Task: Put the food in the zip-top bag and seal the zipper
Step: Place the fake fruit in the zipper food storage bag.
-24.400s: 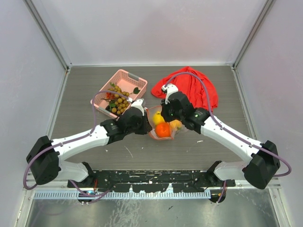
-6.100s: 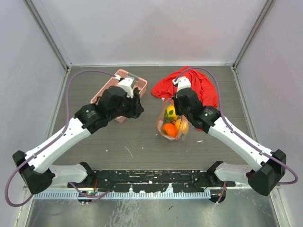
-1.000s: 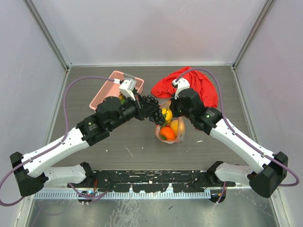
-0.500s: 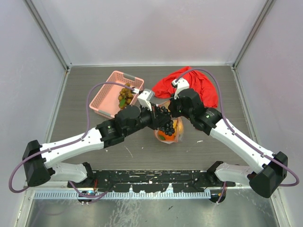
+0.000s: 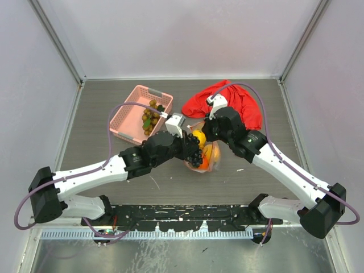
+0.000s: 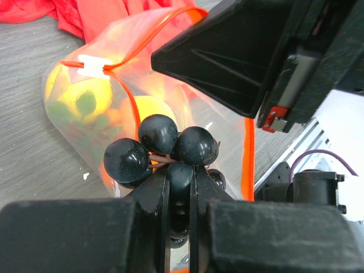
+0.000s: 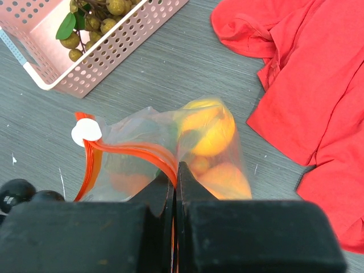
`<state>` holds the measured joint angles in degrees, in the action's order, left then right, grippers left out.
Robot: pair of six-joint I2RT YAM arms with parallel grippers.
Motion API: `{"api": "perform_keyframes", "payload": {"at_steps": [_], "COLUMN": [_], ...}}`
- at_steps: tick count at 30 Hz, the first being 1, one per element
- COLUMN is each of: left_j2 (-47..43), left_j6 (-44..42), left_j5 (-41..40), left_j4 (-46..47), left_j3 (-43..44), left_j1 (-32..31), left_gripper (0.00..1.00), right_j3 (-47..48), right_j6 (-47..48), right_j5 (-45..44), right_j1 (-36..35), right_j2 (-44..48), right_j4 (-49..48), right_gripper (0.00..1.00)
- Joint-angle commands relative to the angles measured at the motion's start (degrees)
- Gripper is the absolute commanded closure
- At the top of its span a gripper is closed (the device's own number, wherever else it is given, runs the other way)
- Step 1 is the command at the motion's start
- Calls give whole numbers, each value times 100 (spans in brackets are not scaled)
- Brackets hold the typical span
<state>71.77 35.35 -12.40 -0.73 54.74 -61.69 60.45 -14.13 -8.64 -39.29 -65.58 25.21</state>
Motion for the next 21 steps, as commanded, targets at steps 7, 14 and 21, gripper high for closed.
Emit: {"api": "perform_keyframes", "payload": {"at_steps": [7, 14, 21], "left_j2": [611, 1043, 1031], "left_j6": [221, 782, 1377], "left_j5": [-63, -346, -620], "left_j4": [179, 174, 514], "left_j3": [561, 848, 728], "left_j1": [-62, -67, -63], "left_gripper": [88, 84, 79], "right_j3": [35, 39, -6], "right_j6": [-169, -191, -213], "right_j5": [167, 205, 205], "right_j1": [9, 9, 4], "right_j2": [169, 149, 177], "right_j4": [-507, -536, -565], "right_gripper": [98, 98, 98]}}
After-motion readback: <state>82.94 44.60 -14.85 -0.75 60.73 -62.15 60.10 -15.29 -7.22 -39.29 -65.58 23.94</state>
